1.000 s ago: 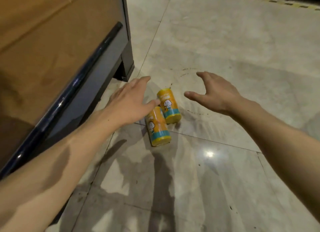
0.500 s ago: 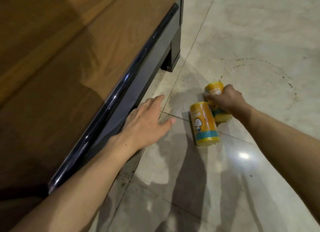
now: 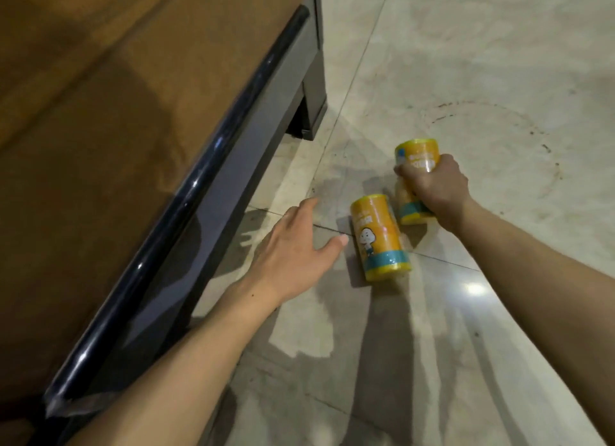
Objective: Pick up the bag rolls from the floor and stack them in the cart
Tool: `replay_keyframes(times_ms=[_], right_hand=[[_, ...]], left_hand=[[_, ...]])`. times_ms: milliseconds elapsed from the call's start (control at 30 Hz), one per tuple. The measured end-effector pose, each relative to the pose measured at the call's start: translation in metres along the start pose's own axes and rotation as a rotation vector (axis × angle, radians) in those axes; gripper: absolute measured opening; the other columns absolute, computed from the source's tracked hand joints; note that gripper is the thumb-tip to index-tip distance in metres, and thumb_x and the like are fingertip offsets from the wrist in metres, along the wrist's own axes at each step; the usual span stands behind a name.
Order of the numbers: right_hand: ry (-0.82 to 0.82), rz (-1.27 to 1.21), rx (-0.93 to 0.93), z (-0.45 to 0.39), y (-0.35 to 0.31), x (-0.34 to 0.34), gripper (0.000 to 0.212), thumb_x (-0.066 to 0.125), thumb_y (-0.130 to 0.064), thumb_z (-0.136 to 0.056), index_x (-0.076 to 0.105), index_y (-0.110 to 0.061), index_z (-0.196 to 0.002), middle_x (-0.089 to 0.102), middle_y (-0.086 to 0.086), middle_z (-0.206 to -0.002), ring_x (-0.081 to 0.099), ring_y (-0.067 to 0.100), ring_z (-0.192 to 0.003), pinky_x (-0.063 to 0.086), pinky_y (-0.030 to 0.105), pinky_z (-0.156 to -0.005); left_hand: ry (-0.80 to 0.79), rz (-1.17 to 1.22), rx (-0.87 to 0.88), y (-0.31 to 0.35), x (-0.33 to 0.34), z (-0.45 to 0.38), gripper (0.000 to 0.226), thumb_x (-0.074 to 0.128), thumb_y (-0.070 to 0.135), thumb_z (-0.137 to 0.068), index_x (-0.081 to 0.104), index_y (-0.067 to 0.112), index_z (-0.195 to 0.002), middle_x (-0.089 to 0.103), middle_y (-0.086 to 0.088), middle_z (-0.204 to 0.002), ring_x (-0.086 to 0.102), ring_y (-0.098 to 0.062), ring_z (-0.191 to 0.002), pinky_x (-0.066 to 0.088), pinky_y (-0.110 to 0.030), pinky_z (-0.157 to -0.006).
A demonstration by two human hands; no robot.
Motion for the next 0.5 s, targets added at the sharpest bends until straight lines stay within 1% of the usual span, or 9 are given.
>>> replay_keyframes(times_ms=[67, 133, 233, 300, 333, 400, 500], right_hand=[[-0.006, -0.098, 0.005, 0.006, -0.002, -0.014, 0.076, 0.073, -0.061, -0.073, 0.051, -0.014, -0.129, 0.062, 0.011, -0.122, 0.062, 0.033, -0.107, 0.055, 0.048, -0.094], [-0.004, -0.155, -0.018, 0.013, -0.006, -0.034, 0.078, 0.073, -0.065, -0.065, 0.056, -0.017, -0.123, 0.065, 0.008, -0.116, 0.065, 0.029, -0.102, 0.058, 0.047, -0.09], [0.001, -0.242, -0.028, 0.021, -0.004, -0.067, 0.083, 0.07, -0.068, -0.052, 0.057, -0.02, -0.119, 0.066, 0.005, -0.111, 0.067, 0.026, -0.098, 0.06, 0.047, -0.086], [-0.004, -0.307, -0.021, 0.026, 0.002, -0.092, 0.083, 0.073, -0.066, -0.05, 0.057, -0.021, -0.118, 0.068, 0.004, -0.11, 0.07, 0.025, -0.095, 0.061, 0.048, -0.083], [-0.006, -0.331, -0.021, 0.029, 0.006, -0.103, 0.083, 0.074, -0.065, -0.049, 0.058, -0.021, -0.118, 0.069, 0.004, -0.109, 0.071, 0.024, -0.093, 0.062, 0.048, -0.082], [-0.007, -0.352, -0.024, 0.035, 0.014, -0.127, 0.08, 0.077, -0.061, -0.052, 0.059, -0.021, -0.119, 0.07, 0.003, -0.109, 0.072, 0.023, -0.091, 0.063, 0.047, -0.079], [0.006, -0.369, -0.009, 0.044, 0.031, -0.158, 0.062, 0.08, -0.051, -0.072, 0.056, -0.022, -0.121, 0.069, 0.002, -0.111, 0.071, 0.021, -0.093, 0.062, 0.042, -0.077]], left_hand=[[0.006, 0.055, -0.054, 0.009, 0.017, -0.008, 0.081, 0.059, 0.062, -0.089, 0.023, 0.033, -0.155, 0.036, 0.004, -0.158, 0.033, -0.02, -0.146, 0.034, -0.044, -0.116], [0.011, 0.088, -0.123, 0.018, 0.037, -0.02, 0.081, 0.063, 0.062, -0.086, 0.028, 0.031, -0.153, 0.044, -0.001, -0.154, 0.04, -0.025, -0.141, 0.038, -0.042, -0.112], [0.03, 0.2, -0.275, 0.03, 0.067, -0.035, 0.081, 0.068, 0.061, -0.083, 0.038, 0.02, -0.146, 0.054, -0.011, -0.144, 0.051, -0.032, -0.131, 0.042, -0.037, -0.101], [0.048, 0.248, -0.377, 0.039, 0.085, -0.043, 0.086, 0.071, 0.063, -0.079, 0.041, 0.012, -0.141, 0.055, -0.017, -0.14, 0.053, -0.036, -0.127, 0.044, -0.039, -0.1], [0.057, 0.256, -0.41, 0.044, 0.093, -0.046, 0.09, 0.072, 0.064, -0.078, 0.04, 0.008, -0.14, 0.054, -0.02, -0.14, 0.052, -0.038, -0.128, 0.044, -0.041, -0.1], [0.086, 0.271, -0.435, 0.051, 0.104, -0.05, 0.1, 0.077, 0.062, -0.074, 0.033, 0.003, -0.142, 0.049, -0.024, -0.143, 0.048, -0.041, -0.131, 0.041, -0.044, -0.103], [0.126, 0.285, -0.441, 0.053, 0.111, -0.054, 0.1, 0.084, 0.052, -0.072, 0.03, 0.003, -0.14, 0.047, -0.025, -0.143, 0.046, -0.042, -0.132, 0.04, -0.044, -0.104]])
Point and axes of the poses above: each hand's wrist, its own z-axis away from the middle knuckle, its own x-axis out of the palm, y = z × x, the point moved 6 cm from there along -z, towards the middle knuckle
